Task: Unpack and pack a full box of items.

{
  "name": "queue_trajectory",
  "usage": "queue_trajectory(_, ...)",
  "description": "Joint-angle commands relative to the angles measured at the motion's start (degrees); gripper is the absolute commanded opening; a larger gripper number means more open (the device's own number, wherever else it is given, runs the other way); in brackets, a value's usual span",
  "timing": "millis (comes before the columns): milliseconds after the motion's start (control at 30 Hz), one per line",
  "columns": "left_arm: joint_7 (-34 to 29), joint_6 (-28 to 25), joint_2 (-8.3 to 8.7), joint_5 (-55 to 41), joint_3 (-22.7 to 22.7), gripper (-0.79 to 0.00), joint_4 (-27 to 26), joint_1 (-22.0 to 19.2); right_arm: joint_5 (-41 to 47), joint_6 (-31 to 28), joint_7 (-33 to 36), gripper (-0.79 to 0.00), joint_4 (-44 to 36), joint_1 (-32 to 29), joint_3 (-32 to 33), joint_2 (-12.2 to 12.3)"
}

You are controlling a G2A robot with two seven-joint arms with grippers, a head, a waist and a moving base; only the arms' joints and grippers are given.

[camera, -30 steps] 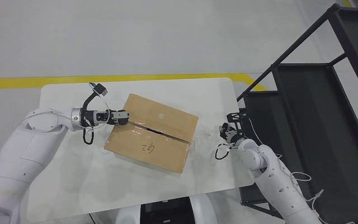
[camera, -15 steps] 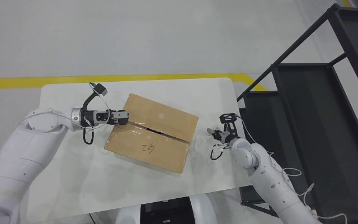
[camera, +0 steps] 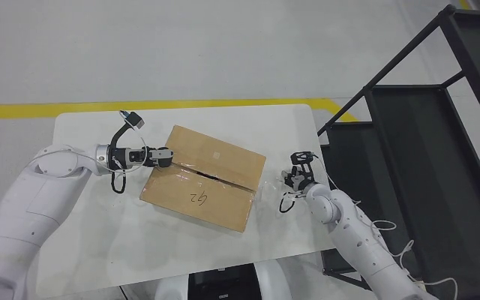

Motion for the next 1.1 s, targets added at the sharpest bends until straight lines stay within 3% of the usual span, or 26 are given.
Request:
queue_trajectory(0,0.0,0.0,0.00,0.0,0.0,0.000,0.0,0.0,-0.3,0.2,0.1,-0.422,0.4,0.2,-0.1,-0.1)
queue_trajectory(100,0.0,0.0,0.00,0.0,0.0,0.000,0.0,0.0,-0.7,0.3,0.0,-0.453,0.7,0.4,-0.3,-0.2)
queue_trajectory(200,0.0,0.0,0.00,0.0,0.0,0.000,0.0,0.0,-1.6,0.5,-0.1,-0.594,1.0,0.6,-0.5,-0.3)
queue_trajectory(267,0.0,0.0,0.00,0.0,0.0,0.000,0.0,0.0,-2.4,0.9,-0.3,-0.754,1.2,0.6,-0.7,-0.4)
queue_trajectory(300,0.0,0.0,0.00,0.0,0.0,0.000,0.0,0.0,-2.7,1.0,-0.4,-0.785,1.2,0.6,-0.8,-0.4)
queue_trajectory(533,0.0,0.0,0.00,0.0,0.0,0.000,0.0,0.0,-3.1,0.8,-1.2,-0.785,0.1,0.0,0.1,-0.4)
queue_trajectory(700,0.0,0.0,0.00,0.0,0.0,0.000,0.0,0.0,-2.1,-1.4,-1.2,-0.785,-5.4,-3.0,4.0,0.3)
queue_trajectory(833,0.0,0.0,0.00,0.0,0.0,0.000,0.0,0.0,2.5,-7.0,0.6,-0.785,-11.9,-7.5,9.5,1.3)
queue_trajectory(1067,0.0,0.0,0.00,0.0,0.0,0.000,0.0,0.0,21.6,-23.9,10.9,-0.785,-19.9,-15.0,19.9,3.0)
